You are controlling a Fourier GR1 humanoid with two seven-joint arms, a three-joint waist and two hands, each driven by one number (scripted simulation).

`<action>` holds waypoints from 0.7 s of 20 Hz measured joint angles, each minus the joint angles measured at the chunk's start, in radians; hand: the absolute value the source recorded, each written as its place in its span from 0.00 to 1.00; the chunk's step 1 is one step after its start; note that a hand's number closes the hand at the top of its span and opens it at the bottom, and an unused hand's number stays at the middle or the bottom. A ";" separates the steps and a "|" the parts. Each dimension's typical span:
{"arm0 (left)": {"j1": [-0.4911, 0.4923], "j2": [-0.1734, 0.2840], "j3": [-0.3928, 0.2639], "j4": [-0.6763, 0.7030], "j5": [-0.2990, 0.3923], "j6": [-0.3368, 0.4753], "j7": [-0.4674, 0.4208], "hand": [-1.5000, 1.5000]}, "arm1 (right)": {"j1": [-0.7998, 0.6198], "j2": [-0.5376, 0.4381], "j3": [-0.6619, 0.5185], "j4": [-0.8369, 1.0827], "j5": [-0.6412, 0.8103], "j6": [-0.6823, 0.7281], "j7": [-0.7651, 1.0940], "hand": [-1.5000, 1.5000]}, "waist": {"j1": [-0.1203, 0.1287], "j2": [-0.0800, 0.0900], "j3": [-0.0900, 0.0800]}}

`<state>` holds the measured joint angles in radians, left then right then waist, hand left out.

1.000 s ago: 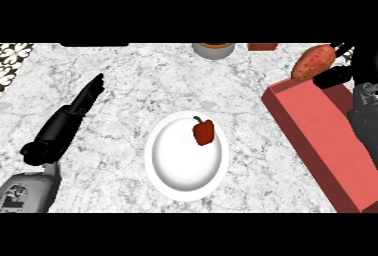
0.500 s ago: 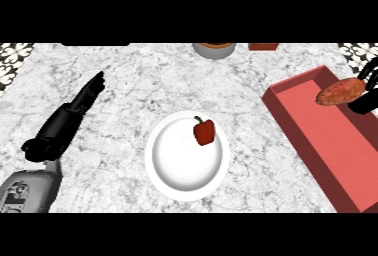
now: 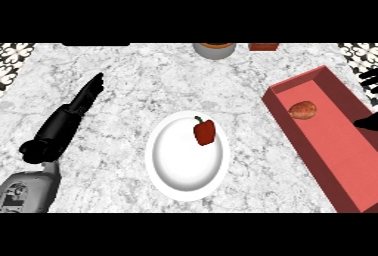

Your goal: Pick the sweet potato from the plate and place it in the cardboard box

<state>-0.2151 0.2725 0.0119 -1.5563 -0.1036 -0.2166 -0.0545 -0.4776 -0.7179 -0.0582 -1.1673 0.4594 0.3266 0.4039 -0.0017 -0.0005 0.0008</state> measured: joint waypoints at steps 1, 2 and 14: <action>0.001 0.002 0.004 -0.001 0.001 -0.001 -0.002 0.50 | -0.001 0.005 -0.019 -0.011 -0.014 -0.016 -0.023 0.00 | -0.001 0.000 0.000; 0.001 -0.002 0.003 0.005 -0.002 0.003 -0.004 0.50 | -0.004 0.012 -0.044 -0.022 -0.031 -0.043 -0.050 0.00 | -0.004 -0.001 0.000; 0.028 -0.005 0.002 -0.022 -0.003 -0.003 0.000 0.50 | -0.023 0.188 -0.490 -0.008 -0.389 -0.342 -0.198 0.00 | -0.007 -0.002 0.001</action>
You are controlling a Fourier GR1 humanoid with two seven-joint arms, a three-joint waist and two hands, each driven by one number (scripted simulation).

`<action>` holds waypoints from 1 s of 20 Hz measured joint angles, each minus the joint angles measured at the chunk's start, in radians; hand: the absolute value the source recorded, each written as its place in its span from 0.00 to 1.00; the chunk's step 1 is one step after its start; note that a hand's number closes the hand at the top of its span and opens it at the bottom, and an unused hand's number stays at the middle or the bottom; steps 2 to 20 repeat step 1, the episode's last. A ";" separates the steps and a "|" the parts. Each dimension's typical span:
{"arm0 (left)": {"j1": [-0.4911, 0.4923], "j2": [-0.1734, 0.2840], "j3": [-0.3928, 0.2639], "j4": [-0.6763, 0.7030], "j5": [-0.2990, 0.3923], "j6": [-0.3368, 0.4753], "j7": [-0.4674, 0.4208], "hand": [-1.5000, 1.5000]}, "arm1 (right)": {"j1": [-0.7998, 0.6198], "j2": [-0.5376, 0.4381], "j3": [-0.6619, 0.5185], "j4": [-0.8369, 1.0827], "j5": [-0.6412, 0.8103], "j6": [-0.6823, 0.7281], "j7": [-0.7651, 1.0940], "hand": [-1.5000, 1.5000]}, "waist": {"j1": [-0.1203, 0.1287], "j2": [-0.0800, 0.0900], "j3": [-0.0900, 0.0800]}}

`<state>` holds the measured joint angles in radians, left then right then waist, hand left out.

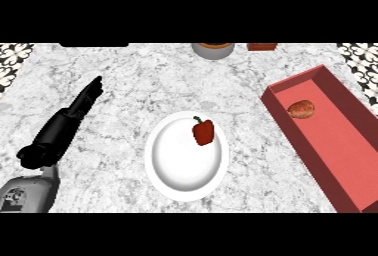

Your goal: Pick the sweet potato from the plate and place it in the cardboard box

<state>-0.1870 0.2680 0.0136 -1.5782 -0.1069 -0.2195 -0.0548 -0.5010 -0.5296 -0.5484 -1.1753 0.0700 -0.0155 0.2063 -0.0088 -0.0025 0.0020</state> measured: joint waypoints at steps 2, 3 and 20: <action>-0.008 -0.007 -0.003 0.011 -0.007 0.006 -0.003 0.50 | 0.012 -0.008 -0.025 -0.001 -0.023 0.005 -0.005 0.00 | -0.001 0.000 0.000; -0.008 -0.007 -0.003 0.011 -0.007 0.006 -0.003 0.50 | 0.012 -0.008 -0.025 -0.001 -0.023 0.005 -0.005 0.00 | -0.001 0.000 0.000; -0.008 -0.007 -0.003 0.011 -0.007 0.006 -0.003 0.50 | 0.012 -0.008 -0.025 -0.001 -0.023 0.005 -0.005 0.00 | -0.001 0.000 0.000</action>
